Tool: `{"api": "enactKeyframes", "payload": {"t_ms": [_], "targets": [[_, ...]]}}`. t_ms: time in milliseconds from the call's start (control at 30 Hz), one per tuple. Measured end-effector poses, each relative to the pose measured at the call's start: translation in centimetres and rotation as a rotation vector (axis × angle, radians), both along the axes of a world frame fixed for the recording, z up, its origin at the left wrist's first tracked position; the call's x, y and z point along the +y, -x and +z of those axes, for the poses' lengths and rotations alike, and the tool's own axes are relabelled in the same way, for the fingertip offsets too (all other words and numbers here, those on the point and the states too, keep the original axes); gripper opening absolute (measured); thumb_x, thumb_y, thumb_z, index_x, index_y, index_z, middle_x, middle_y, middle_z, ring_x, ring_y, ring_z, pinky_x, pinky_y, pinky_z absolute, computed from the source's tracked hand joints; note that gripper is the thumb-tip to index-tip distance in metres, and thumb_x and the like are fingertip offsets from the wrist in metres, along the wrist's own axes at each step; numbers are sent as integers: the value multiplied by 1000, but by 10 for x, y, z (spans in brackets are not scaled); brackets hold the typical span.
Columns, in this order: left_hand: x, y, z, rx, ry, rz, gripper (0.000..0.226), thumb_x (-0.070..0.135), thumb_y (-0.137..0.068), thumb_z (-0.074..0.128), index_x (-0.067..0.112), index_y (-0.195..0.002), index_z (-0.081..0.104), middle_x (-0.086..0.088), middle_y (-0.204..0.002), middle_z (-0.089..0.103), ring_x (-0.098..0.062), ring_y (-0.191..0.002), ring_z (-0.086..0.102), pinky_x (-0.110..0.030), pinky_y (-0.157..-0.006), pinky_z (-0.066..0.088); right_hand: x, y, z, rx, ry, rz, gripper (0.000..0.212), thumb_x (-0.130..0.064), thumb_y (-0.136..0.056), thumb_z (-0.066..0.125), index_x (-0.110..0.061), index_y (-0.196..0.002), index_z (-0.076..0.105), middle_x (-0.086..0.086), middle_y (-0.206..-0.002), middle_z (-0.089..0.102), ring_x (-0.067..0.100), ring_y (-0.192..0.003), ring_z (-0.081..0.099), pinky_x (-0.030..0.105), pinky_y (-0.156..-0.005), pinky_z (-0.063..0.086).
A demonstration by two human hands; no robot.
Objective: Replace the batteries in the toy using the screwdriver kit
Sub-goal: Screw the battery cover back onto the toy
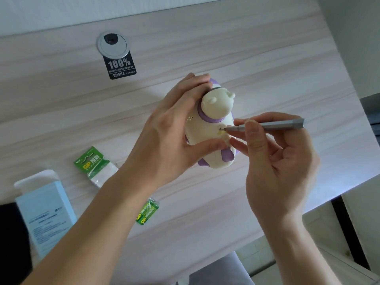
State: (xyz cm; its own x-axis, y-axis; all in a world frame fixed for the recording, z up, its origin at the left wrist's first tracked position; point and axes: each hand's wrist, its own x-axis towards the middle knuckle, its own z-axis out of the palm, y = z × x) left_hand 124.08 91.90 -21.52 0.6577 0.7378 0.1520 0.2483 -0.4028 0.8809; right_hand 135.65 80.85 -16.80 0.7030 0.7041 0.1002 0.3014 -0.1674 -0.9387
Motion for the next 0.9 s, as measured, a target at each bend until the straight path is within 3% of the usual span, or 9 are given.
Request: {"api": "enactKeyframes", "payload": {"t_ms": [300,467,667,767,900], "targets": [[1,1,0,4,12,-1,80,45,-75,83,6,-137,53,-4,-148,48,-17,-144,39,-39,-116,37,-1,0,-1,-75,-3,37,7,-24,-99,59,-31,-97,57,-5,-83,73,20,-81,76,46,-68,61],[1,2,-2,-1,16,-1,80,49,-76,79,6,-137,53,-4,-148,47,-16,-144,38,-38,-116,36,-4,-3,-2,-278,-25,137,11,-12,-98,61,-22,-104,60,0,-88,72,11,-80,74,26,-69,59],[-2,2,4,21,77,28,83,54,-69,81,17,-138,53,9,-149,45,-7,-145,34,-38,-113,42,-7,-16,15,-403,115,186,4,-15,-91,72,-12,-93,73,-2,-87,68,11,-78,68,17,-65,55],[-2,1,6,-2,133,27,82,51,-67,82,20,-138,54,14,-149,44,-4,-145,32,-42,-107,48,-4,-19,29,-468,184,233,3,-17,-88,75,-15,-87,73,-7,-76,70,10,-67,66,18,-56,52],[-2,0,1,4,43,31,78,35,-69,87,13,-137,55,6,-148,47,-8,-145,35,-33,-116,36,3,-23,47,-533,316,291,8,-22,-83,78,-21,-79,72,-14,-65,67,7,-60,66,28,-54,52]]}}
